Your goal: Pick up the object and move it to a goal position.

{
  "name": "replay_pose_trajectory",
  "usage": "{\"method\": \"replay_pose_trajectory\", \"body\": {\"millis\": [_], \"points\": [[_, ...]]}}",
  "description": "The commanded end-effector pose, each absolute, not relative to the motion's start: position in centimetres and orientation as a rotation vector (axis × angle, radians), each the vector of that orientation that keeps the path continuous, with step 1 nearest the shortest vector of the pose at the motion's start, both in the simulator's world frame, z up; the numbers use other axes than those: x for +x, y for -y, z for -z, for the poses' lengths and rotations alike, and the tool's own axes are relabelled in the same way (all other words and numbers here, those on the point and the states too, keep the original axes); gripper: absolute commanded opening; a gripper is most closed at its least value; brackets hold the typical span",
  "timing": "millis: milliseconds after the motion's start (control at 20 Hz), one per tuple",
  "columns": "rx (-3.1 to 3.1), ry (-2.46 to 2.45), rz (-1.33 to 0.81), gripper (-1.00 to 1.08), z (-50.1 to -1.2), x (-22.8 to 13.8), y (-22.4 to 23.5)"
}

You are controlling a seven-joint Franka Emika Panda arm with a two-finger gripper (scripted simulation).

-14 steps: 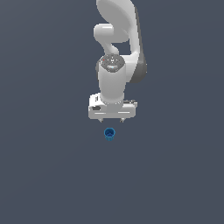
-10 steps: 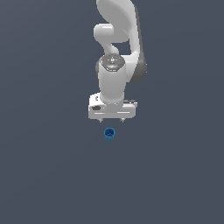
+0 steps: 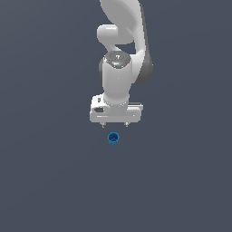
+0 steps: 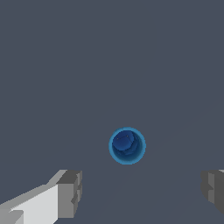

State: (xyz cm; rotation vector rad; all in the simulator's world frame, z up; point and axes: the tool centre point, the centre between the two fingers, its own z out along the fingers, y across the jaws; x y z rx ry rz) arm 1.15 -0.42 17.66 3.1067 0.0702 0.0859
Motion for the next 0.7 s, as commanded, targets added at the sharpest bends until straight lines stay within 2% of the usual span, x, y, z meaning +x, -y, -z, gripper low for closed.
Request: {"method": "replay_pose_trajectory", "body": {"millis": [0,650], "points": [[3.108,-0.064,-0.084,1.00,-17.5,1.1,0.4],[3.121,0.231,-0.050,1.00,-14.0,1.2,0.7]]}}
